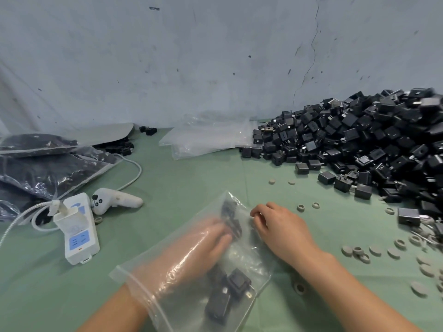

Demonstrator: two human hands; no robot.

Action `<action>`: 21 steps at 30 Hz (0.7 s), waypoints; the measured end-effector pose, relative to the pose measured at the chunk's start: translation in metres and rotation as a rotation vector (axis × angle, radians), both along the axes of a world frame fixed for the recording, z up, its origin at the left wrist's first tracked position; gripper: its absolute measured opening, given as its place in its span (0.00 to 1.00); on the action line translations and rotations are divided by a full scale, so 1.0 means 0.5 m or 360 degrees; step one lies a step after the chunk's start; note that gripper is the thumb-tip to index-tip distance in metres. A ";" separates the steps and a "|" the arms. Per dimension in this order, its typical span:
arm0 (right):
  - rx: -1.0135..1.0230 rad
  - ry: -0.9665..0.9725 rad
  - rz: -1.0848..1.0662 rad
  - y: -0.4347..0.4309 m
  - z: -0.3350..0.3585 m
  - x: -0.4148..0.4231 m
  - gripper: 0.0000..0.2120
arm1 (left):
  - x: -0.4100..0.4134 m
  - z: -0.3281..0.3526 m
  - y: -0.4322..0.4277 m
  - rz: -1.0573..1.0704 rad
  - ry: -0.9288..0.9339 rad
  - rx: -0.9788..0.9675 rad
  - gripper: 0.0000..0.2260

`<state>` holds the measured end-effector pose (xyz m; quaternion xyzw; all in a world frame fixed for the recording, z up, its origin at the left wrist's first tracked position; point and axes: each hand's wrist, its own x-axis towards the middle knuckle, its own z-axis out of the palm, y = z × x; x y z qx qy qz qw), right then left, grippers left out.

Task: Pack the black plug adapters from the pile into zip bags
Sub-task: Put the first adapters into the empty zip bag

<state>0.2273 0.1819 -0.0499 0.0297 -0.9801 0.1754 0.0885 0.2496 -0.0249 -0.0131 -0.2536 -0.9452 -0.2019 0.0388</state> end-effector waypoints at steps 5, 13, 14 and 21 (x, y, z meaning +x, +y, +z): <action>-0.0255 -0.0044 0.0005 0.002 -0.008 0.003 0.13 | 0.003 0.002 0.035 -0.0081 -0.0126 0.0159 0.15; -0.0862 -0.0013 -0.0017 0.009 -0.004 0.026 0.13 | -0.049 -0.025 0.056 -0.0020 -0.0082 -0.0139 0.20; -0.0890 -0.0014 -0.0003 0.010 -0.002 0.030 0.13 | -0.056 -0.031 0.051 -0.0024 -0.0058 -0.0213 0.21; -0.0898 -0.0014 -0.0021 0.008 0.008 0.043 0.14 | -0.059 -0.050 0.031 0.0017 -0.0044 0.0188 0.17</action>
